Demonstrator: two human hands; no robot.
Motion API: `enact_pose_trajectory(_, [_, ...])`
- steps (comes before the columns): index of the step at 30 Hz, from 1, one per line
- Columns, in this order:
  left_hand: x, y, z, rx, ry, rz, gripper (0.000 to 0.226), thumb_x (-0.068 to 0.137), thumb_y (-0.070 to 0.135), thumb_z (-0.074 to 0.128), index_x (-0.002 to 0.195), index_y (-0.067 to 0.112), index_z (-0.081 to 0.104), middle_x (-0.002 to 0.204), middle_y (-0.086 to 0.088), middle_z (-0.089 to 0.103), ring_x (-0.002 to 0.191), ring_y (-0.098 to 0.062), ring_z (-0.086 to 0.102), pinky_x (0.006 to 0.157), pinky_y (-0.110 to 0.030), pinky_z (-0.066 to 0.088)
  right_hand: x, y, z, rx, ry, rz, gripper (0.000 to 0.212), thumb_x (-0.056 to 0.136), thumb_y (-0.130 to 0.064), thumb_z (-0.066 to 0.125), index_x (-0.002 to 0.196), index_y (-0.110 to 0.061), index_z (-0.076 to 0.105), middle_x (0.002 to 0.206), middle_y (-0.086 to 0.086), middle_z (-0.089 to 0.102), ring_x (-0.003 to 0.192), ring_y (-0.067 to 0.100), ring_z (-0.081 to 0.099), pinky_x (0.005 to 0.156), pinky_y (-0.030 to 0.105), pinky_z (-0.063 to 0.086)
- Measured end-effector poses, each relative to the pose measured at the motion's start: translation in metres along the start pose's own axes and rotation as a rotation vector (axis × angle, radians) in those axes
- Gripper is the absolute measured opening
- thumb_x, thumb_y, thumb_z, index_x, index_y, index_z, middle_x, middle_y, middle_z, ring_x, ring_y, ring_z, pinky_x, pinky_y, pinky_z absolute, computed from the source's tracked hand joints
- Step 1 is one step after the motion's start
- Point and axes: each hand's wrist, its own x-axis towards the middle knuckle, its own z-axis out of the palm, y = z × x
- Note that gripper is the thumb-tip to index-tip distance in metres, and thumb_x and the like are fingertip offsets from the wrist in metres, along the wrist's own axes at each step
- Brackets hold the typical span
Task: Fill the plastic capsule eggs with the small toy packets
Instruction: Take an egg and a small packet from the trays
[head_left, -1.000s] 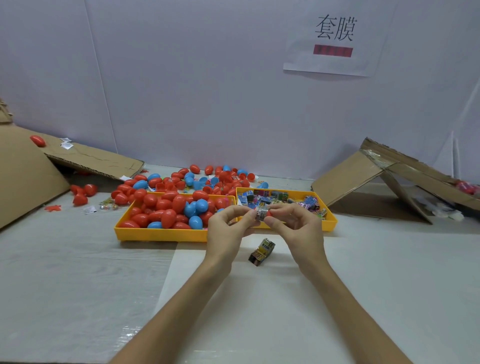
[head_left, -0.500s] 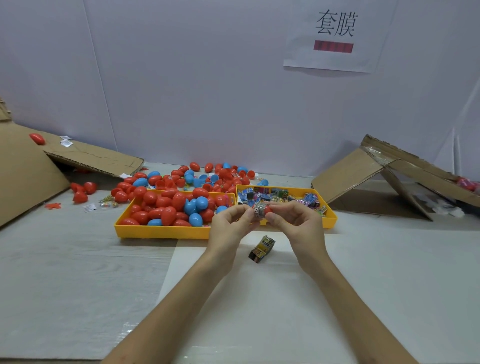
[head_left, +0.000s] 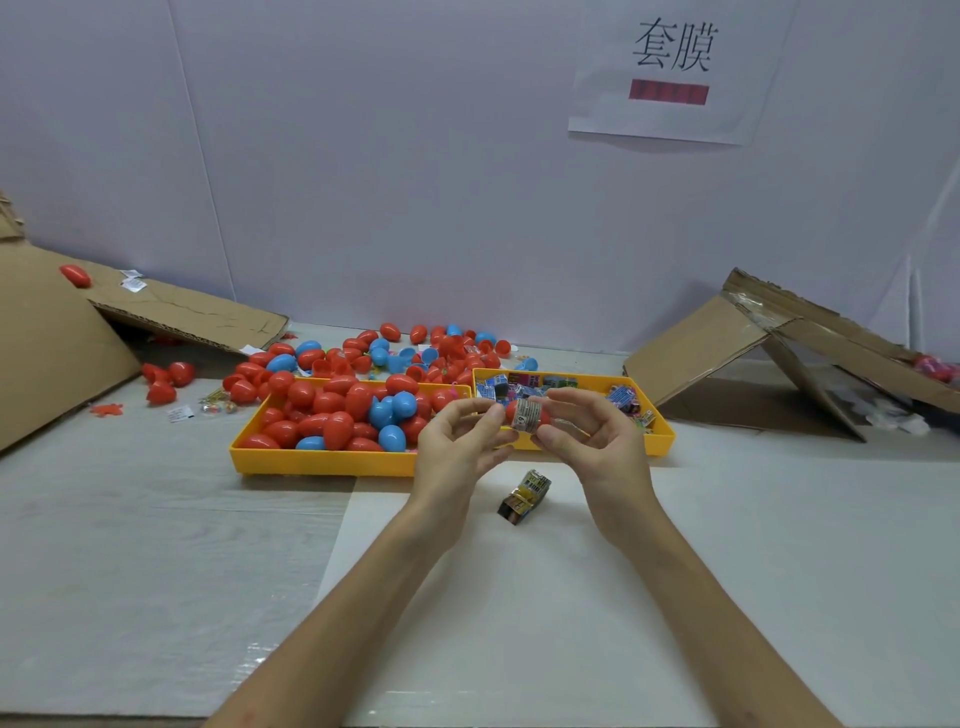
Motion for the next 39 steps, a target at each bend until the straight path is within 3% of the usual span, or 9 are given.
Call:
enact_pose_trajectory(4, [-0.0038, 0.0004, 0.0014, -0.010, -0.124, -0.014, 0.025, 0.087, 0.027, 0.073, 0.108, 0.016, 0.069, 0.097, -0.002, 0.078, 0.095, -0.021, 0.076, 0.074, -0.023, 0.058, 0.0005, -0.0003, -0.0045, 0.054, -0.051, 0.003, 0.041, 0.080, 0.011, 0.074, 0.111, -0.016, 0.071, 0.114, 0.008, 0.075, 0.111, 0.026, 0.070, 0.084, 0.030, 0.058])
enact_pose_trajectory(9, [-0.0027, -0.0008, -0.0007, 0.029, -0.099, 0.028, 0.015, 0.094, 0.022, 0.068, 0.108, 0.020, 0.071, 0.097, -0.001, 0.078, 0.094, -0.021, 0.076, 0.074, -0.024, 0.059, 0.0005, -0.0014, -0.0015, -0.014, -0.044, 0.008, 0.035, 0.080, 0.000, 0.078, 0.106, -0.024, 0.076, 0.111, 0.005, 0.076, 0.107, 0.023, 0.071, 0.083, 0.028, 0.057])
enact_pose_trajectory(14, [-0.0044, 0.0001, 0.0025, 0.064, -0.132, 0.028, 0.030, 0.085, 0.038, 0.070, 0.113, 0.029, 0.071, 0.097, 0.000, 0.078, 0.092, -0.019, 0.076, 0.073, -0.023, 0.059, -0.0001, -0.0043, -0.0023, -0.028, -0.022, 0.048, 0.034, 0.075, -0.025, 0.083, 0.108, -0.020, 0.077, 0.109, 0.009, 0.076, 0.105, 0.028, 0.071, 0.093, 0.049, 0.056])
enact_pose_trajectory(17, [-0.0036, 0.0004, 0.0008, 0.082, -0.128, 0.028, 0.023, 0.089, 0.031, 0.070, 0.112, 0.027, 0.073, 0.096, -0.001, 0.078, 0.087, -0.014, 0.075, 0.072, -0.021, 0.057, 0.0002, -0.0041, -0.0030, -0.021, -0.043, 0.064, 0.036, 0.076, -0.025, 0.082, 0.112, -0.020, 0.077, 0.113, 0.010, 0.074, 0.109, 0.031, 0.070, 0.097, 0.055, 0.054])
enact_pose_trajectory(21, [-0.0038, 0.0020, -0.0011, 0.061, -0.122, 0.028, 0.031, 0.078, 0.034, 0.073, 0.107, 0.023, 0.076, 0.094, -0.004, 0.078, 0.081, -0.012, 0.073, 0.072, -0.020, 0.057, 0.0006, -0.0041, -0.0022, 0.030, -0.066, 0.095, 0.037, 0.074, -0.023, 0.082, 0.110, -0.014, 0.077, 0.113, 0.014, 0.074, 0.109, 0.033, 0.070, 0.098, 0.058, 0.052])
enact_pose_trajectory(25, [-0.0035, 0.0016, -0.0007, 0.055, -0.122, 0.030, 0.032, 0.074, 0.033, 0.073, 0.104, 0.021, 0.076, 0.086, 0.002, 0.078, 0.076, -0.009, 0.071, 0.071, -0.020, 0.057, 0.0008, -0.0059, -0.0024, 0.053, -0.049, 0.102, 0.043, 0.066, -0.030, 0.085, 0.105, -0.012, 0.078, 0.110, 0.016, 0.075, 0.109, 0.034, 0.070, 0.098, 0.058, 0.053])
enact_pose_trajectory(33, [-0.0027, 0.0017, -0.0021, 0.026, -0.123, 0.012, 0.031, 0.072, 0.031, 0.075, 0.101, 0.021, 0.078, 0.083, 0.001, 0.077, 0.074, -0.009, 0.070, 0.071, -0.020, 0.057, -0.0002, -0.0061, -0.0030, 0.056, -0.067, 0.075, 0.027, 0.074, -0.021, 0.080, 0.101, -0.017, 0.081, 0.107, 0.015, 0.075, 0.106, 0.033, 0.071, 0.091, 0.047, 0.059])
enact_pose_trajectory(39, [-0.0021, 0.0010, -0.0023, -0.005, -0.129, 0.015, 0.021, 0.072, 0.030, 0.075, 0.090, 0.021, 0.080, 0.082, 0.000, 0.075, 0.072, -0.009, 0.068, 0.070, -0.021, 0.057, 0.0002, -0.0050, -0.0021, 0.071, -0.064, 0.075, 0.031, 0.071, -0.026, 0.082, 0.100, -0.016, 0.082, 0.104, 0.014, 0.075, 0.103, 0.033, 0.072, 0.089, 0.042, 0.059])
